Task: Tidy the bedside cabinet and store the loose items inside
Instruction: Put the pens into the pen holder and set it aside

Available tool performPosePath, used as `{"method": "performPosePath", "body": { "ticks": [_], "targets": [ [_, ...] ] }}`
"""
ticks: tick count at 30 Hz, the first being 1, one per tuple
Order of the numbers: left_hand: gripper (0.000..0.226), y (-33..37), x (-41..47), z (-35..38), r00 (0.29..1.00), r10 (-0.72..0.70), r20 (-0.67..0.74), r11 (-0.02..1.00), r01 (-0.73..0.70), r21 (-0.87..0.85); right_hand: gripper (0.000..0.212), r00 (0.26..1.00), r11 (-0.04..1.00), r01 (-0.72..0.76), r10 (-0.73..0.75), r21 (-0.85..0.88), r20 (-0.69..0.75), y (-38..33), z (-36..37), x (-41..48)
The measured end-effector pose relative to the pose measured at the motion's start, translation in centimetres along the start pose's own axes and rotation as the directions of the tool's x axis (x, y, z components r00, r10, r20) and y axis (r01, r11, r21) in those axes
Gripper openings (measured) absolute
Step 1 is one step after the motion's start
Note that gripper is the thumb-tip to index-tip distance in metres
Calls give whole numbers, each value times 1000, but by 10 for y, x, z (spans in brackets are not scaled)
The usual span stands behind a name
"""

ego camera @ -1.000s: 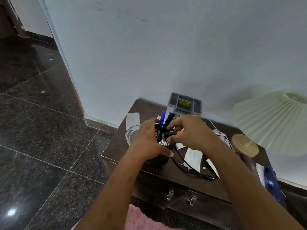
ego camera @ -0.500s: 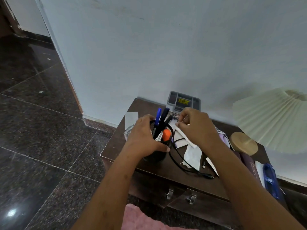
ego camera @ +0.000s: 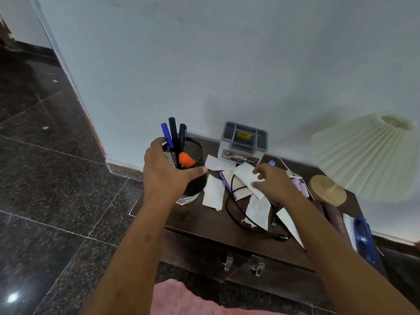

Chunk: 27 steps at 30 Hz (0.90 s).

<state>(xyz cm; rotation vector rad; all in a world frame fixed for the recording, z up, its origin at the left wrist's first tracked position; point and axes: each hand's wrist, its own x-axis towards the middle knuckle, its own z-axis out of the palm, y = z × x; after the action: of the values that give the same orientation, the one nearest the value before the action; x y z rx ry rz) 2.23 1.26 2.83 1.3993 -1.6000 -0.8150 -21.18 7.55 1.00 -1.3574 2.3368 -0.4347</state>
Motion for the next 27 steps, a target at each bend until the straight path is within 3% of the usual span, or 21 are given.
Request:
{"method": "performPosePath", "body": {
  "ticks": [3,5,17,23,27],
  "targets": [
    [98,-1,-2,0,1000,10,19,1000,-10,13,69,985,983,22,10,-184,171,5,23,1],
    [99,-1,-2,0,1000,14,23,1000,-15,17,80,979,975,15,31,-220,202,8,32,2],
    [95,-2,-5,7,995,64,72,997,-66,37,29,975,863,155,-212,-480,-66,5,59,-6],
    [96,-3,-6,10,994,69,89,996,-73,45,52,983,955,132,-162,-265,-92,16,46,1],
    [96,-3,-7,12,994,70,81,996,-74,52,43,978,996,71,-61,45,-201,27,13,11]
  ]
}}
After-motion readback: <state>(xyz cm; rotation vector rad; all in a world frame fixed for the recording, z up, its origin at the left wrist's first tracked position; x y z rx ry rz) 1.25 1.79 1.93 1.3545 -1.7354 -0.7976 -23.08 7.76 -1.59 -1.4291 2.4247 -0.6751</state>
